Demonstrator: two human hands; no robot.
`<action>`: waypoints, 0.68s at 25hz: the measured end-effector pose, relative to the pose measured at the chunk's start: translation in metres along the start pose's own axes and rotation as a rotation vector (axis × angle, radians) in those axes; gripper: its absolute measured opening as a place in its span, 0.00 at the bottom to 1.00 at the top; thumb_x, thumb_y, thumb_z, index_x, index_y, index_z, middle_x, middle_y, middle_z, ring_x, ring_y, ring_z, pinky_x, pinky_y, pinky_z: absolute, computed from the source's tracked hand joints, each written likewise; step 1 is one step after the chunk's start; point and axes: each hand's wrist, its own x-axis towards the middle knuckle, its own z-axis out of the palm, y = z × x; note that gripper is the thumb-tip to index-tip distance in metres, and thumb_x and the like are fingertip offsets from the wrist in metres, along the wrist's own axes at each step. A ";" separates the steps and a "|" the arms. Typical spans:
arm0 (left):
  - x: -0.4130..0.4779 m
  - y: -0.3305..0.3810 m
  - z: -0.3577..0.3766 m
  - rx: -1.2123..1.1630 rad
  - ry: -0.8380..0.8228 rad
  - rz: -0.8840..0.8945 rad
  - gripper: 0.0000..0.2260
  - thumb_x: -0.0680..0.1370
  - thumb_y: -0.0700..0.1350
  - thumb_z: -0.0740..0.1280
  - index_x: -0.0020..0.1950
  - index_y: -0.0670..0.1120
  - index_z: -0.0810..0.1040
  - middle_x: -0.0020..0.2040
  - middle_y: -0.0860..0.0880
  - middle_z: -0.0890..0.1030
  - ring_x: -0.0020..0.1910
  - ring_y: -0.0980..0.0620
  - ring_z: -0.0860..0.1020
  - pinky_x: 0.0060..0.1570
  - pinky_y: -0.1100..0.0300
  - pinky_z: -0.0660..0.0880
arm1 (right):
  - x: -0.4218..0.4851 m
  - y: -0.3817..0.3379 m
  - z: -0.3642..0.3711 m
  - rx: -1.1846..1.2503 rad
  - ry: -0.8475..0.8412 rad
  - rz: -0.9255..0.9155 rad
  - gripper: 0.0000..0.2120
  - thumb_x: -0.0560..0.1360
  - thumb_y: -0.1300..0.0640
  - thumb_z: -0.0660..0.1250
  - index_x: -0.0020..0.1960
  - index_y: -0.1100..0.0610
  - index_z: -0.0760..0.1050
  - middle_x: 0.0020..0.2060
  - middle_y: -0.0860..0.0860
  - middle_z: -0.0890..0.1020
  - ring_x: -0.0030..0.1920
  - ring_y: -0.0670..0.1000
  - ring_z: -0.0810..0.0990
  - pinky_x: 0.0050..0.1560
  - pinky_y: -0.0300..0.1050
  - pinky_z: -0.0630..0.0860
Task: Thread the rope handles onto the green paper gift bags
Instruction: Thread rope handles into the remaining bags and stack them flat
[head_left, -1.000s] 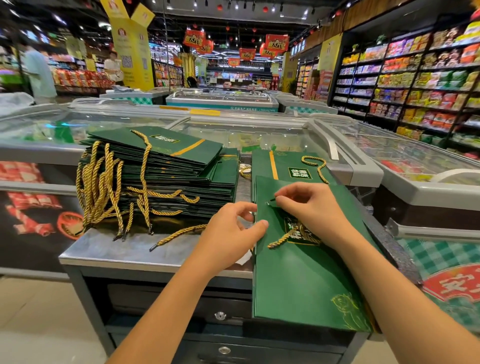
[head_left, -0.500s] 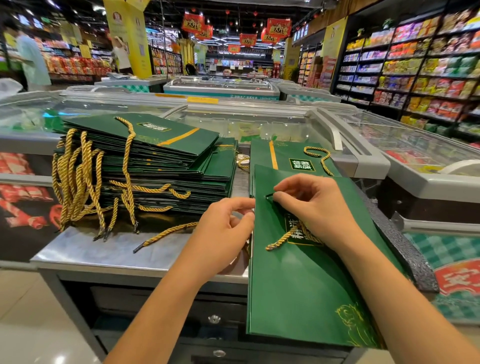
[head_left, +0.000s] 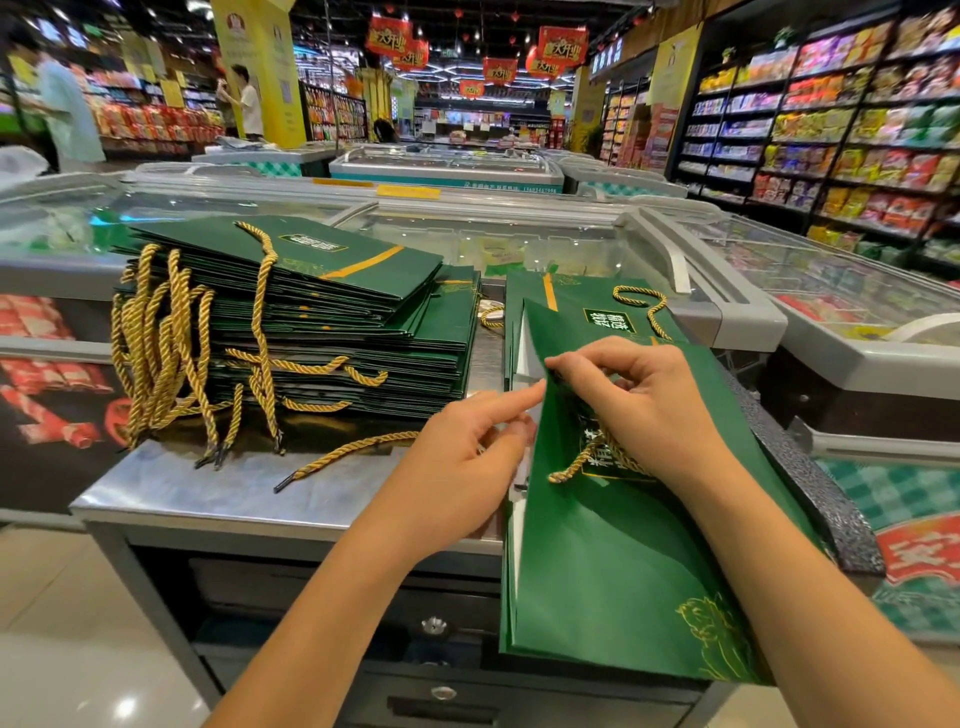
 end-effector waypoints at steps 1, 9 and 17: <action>0.000 -0.001 0.002 0.050 -0.017 0.015 0.20 0.84 0.41 0.60 0.74 0.57 0.73 0.49 0.46 0.79 0.41 0.45 0.77 0.46 0.50 0.75 | 0.000 -0.003 0.000 0.030 -0.005 0.023 0.07 0.77 0.55 0.74 0.43 0.56 0.86 0.37 0.51 0.85 0.38 0.50 0.80 0.40 0.46 0.75; 0.000 0.001 0.007 0.134 -0.016 0.053 0.19 0.83 0.41 0.63 0.71 0.59 0.75 0.45 0.56 0.77 0.34 0.48 0.73 0.38 0.59 0.71 | 0.001 -0.009 0.002 0.101 -0.011 0.127 0.08 0.76 0.59 0.74 0.40 0.62 0.81 0.31 0.50 0.82 0.34 0.46 0.78 0.39 0.40 0.75; 0.027 0.012 0.005 0.396 0.195 -0.065 0.13 0.78 0.54 0.71 0.62 0.57 0.80 0.40 0.59 0.82 0.38 0.59 0.78 0.47 0.55 0.78 | 0.000 -0.011 -0.003 0.121 -0.021 0.137 0.07 0.76 0.59 0.73 0.40 0.61 0.82 0.31 0.52 0.81 0.33 0.46 0.77 0.38 0.38 0.75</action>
